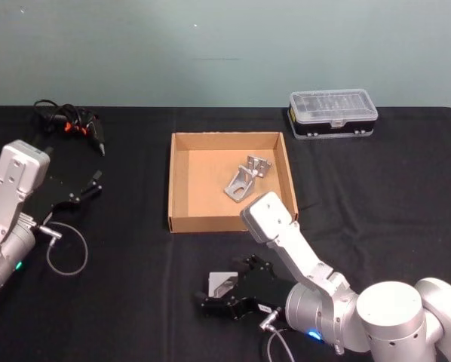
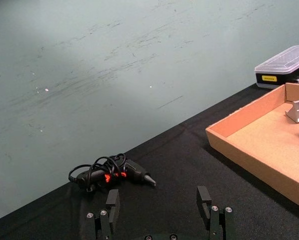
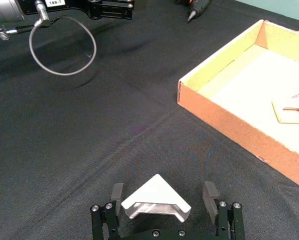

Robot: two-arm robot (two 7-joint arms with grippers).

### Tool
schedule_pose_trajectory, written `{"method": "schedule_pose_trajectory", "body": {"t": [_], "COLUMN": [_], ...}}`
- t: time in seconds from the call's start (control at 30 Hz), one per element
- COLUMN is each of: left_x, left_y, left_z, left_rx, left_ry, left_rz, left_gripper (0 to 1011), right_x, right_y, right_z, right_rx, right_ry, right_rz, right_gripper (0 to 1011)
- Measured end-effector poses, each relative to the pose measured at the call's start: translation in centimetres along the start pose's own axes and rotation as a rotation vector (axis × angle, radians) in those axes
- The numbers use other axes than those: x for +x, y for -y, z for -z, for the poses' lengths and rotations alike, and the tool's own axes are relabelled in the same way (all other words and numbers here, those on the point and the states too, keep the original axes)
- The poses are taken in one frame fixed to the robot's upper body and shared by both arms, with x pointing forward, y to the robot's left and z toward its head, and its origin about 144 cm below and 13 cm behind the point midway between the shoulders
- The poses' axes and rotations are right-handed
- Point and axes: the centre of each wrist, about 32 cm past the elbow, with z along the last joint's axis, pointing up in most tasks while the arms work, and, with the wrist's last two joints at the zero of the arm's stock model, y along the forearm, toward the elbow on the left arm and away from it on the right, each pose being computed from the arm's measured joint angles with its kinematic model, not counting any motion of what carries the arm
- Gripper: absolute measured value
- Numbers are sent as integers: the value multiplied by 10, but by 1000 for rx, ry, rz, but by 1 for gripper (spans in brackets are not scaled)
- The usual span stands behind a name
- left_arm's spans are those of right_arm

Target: Use one hand to pick up the angle iron from the table and place it into the box.

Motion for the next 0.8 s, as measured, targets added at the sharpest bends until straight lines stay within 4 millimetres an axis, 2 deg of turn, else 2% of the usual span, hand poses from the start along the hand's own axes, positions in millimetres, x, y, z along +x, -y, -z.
{"method": "schedule_pose_trajectory", "body": {"t": [0.13,0.23,0.5,0.8], "left_x": [0,0,0,0], "left_y": [0,0,0,0], "left_z": [0,0,0,0], "left_rx": [0,0,0,0], "left_ry": [0,0,0,0], "left_rz": [0,0,0,0], "left_gripper": [1011,1011,1011,1011], "right_x": [0,0,0,0], "right_y": [0,0,1,1], "right_z": [0,0,0,-1], "right_rx": [0,1,2,4], "right_ry": [1,2,4,5], "right_rz": [-1,-1,-3,-3], "right_gripper": [1004,967,761,747]}}
